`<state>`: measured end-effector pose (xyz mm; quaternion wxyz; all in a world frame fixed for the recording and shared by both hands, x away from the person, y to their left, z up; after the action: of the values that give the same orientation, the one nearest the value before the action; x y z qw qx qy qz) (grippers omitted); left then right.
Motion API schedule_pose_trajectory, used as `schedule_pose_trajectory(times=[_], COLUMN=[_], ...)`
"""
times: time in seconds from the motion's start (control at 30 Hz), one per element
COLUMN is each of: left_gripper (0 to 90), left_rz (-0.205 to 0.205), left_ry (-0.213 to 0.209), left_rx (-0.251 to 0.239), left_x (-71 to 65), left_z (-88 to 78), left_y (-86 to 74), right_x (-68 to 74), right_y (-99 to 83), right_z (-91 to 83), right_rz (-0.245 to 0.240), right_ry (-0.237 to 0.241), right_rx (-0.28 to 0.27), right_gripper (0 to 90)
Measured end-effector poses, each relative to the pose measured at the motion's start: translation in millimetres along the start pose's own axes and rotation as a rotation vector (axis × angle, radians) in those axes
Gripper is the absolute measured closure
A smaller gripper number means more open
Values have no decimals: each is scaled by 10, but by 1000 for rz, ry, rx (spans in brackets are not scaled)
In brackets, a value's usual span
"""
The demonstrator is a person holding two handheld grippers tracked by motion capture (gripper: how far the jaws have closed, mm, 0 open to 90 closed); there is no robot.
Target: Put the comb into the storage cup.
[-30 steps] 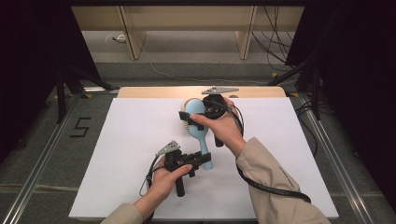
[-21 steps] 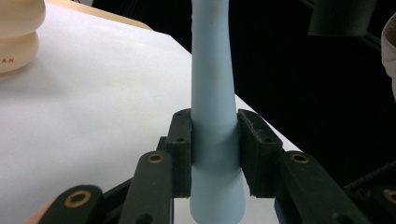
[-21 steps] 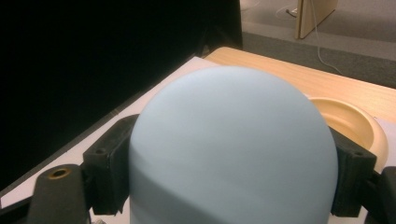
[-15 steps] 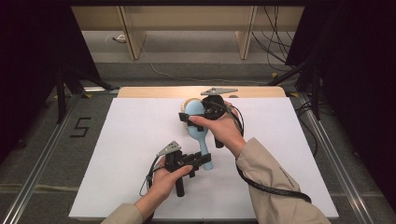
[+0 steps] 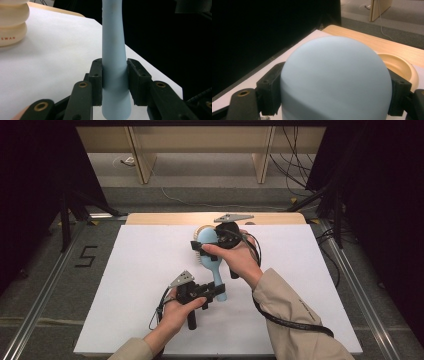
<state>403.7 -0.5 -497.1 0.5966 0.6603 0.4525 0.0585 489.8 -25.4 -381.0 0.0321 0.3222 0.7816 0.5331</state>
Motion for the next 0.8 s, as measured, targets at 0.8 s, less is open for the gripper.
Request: schedule_pose_trajectory(times=[0.8], left_gripper=[398], left_rz=[229], left_ry=[129], left_rx=[2], left_x=[46], left_z=[-56], left_y=[45], right_x=[8], right_y=[48], right_z=[-45], right_rz=[2], right_ry=[-21], right_rx=[-32], right_gripper=[214])
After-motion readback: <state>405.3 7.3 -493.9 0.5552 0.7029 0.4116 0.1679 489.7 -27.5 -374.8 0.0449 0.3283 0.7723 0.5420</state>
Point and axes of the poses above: each handheld gripper's, and its own axes: z roughly forward along the jaws, y roughly out of its top, x roughly to its left, the point moved 8 cm from there along z, roughly forward along the jaws, and after that the axes turned 10 degrees about y, right-handed, at the moved point
